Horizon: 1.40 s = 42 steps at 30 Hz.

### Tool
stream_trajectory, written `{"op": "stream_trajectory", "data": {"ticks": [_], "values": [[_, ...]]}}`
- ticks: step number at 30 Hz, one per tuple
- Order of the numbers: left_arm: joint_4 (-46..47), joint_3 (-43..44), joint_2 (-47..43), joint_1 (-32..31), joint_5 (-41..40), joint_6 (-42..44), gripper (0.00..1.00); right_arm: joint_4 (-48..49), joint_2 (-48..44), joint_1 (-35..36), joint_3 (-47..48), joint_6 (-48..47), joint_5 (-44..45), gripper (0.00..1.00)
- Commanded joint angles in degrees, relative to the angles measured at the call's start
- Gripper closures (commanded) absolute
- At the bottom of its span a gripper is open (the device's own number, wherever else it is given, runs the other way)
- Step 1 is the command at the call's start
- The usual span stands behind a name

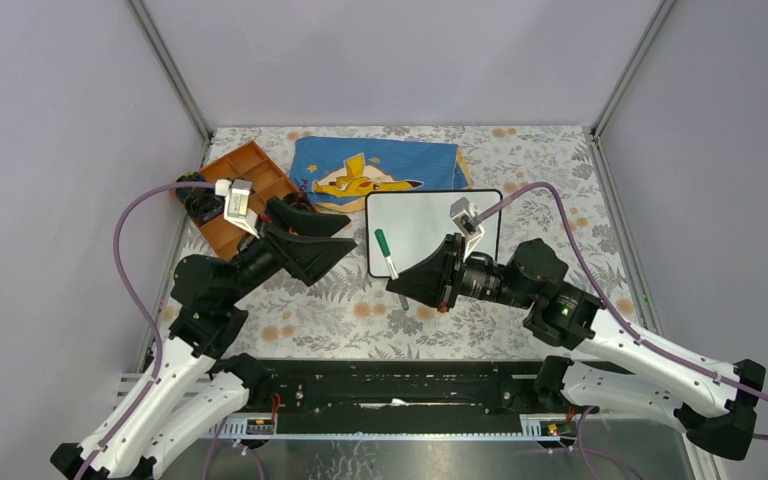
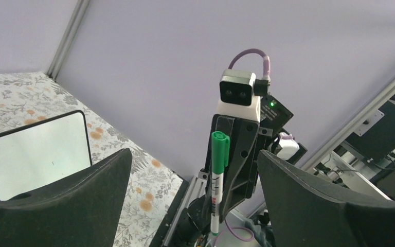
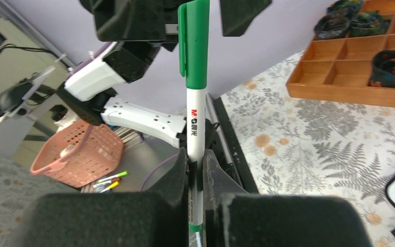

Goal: Write a sentence on the whiteboard
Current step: Open the whiteboard marker at the center of the board.

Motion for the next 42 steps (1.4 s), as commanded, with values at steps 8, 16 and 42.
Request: {"op": "stream_trajectory", "data": {"ticks": [8, 16, 42], "values": [[4.58, 0.42, 0.56, -0.25, -0.56, -0.04, 0.01, 6.55, 2.19, 1.1, 0.55, -1.5, 5.5, 1.0], [4.67, 1.79, 5.57, -0.25, 6.06, -0.3, 0.06, 7.8, 5.15, 1.11, 2.13, -0.33, 3.35, 1.0], [7.83, 2.48, 9.09, -0.73, 10.22, -3.05, 0.55, 3.92, 6.66, 1.29, 3.73, -1.32, 4.13, 1.0]]}}
